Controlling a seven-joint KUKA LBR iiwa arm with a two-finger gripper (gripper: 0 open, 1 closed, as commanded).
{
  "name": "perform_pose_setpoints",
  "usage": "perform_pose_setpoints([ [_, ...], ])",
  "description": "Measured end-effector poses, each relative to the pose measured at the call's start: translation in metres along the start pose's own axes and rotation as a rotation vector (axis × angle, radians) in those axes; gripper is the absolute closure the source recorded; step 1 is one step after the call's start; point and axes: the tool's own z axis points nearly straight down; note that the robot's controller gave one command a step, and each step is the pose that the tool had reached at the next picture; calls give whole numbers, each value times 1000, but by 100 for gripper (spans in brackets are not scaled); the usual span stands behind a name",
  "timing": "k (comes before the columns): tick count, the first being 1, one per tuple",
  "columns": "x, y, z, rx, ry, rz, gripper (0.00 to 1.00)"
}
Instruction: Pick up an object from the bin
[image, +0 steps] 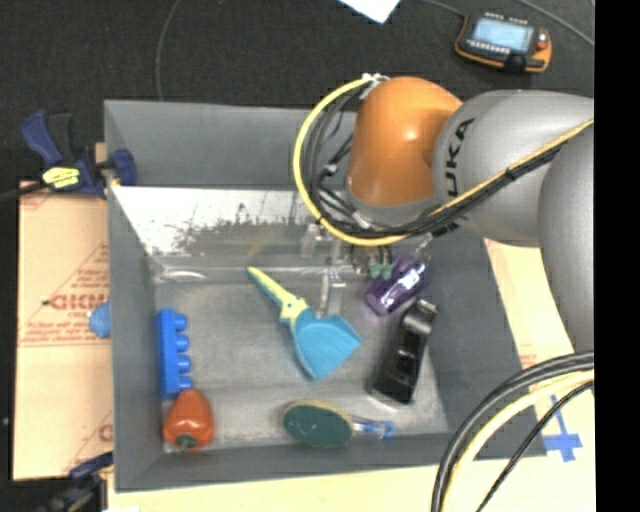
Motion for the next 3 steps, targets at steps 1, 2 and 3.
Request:
perform_pose_setpoints([
  [1, -2, 0, -5, -1, -8, 1, 0],
  [2, -3, -15, 102, -1, -3, 322, 0],
  [3, 11, -13, 45, -1, -13, 281, 0],
])
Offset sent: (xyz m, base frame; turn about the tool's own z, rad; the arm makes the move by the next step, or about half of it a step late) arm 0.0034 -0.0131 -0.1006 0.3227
